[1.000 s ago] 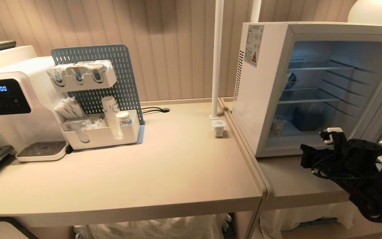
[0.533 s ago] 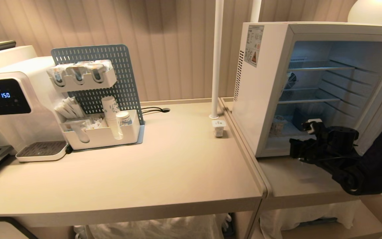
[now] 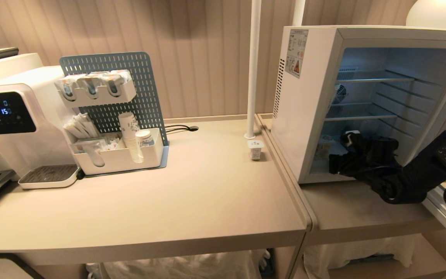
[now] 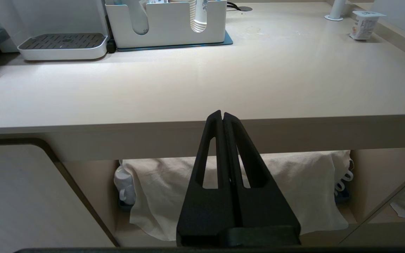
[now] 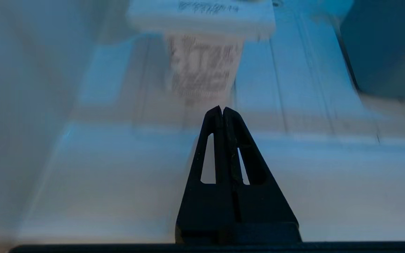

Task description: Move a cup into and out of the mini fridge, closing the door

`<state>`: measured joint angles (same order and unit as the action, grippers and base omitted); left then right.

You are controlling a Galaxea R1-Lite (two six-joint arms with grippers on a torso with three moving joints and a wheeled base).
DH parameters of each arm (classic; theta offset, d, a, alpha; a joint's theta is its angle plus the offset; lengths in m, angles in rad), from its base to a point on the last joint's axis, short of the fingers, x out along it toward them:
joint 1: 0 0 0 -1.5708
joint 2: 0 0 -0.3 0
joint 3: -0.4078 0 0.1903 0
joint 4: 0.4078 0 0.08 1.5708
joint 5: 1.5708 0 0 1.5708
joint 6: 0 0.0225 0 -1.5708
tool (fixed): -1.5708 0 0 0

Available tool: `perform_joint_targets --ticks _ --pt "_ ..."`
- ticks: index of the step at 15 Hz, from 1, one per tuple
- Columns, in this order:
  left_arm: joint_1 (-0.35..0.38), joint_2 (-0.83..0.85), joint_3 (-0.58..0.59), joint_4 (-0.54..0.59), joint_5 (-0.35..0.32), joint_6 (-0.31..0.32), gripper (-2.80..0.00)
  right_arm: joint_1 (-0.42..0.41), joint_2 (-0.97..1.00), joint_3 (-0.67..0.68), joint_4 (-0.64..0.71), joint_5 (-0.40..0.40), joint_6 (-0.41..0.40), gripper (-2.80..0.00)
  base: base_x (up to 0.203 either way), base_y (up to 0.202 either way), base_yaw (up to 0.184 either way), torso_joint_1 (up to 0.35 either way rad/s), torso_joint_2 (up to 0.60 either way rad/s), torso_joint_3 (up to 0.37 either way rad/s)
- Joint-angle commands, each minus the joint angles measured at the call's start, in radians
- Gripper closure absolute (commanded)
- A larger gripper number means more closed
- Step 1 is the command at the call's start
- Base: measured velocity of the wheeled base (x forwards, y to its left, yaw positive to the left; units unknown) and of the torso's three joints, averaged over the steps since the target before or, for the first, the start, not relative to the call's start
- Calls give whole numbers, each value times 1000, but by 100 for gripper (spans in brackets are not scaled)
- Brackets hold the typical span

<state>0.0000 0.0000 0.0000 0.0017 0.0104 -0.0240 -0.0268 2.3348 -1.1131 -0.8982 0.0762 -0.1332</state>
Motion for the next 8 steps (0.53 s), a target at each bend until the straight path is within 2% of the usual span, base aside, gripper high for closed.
perform_joint_targets --ticks 1,4,7,8 --pt "0 2 2 0 0 -1 0 -3 50 -86 39 -3 0 0 0 0 0 0 0 0" --pt "0 2 2 0 0 -1 0 -2 73 -137 79 -6 0 0 0 0 0 0 0 0" --pt "0 2 2 0 0 -1 0 -3 38 -98 94 -18 -5 0 0 0 0 0 0 0" --pt "0 2 2 0 0 -1 0 -2 26 -91 102 -18 -11 -280 0 0 0 0 0 0"
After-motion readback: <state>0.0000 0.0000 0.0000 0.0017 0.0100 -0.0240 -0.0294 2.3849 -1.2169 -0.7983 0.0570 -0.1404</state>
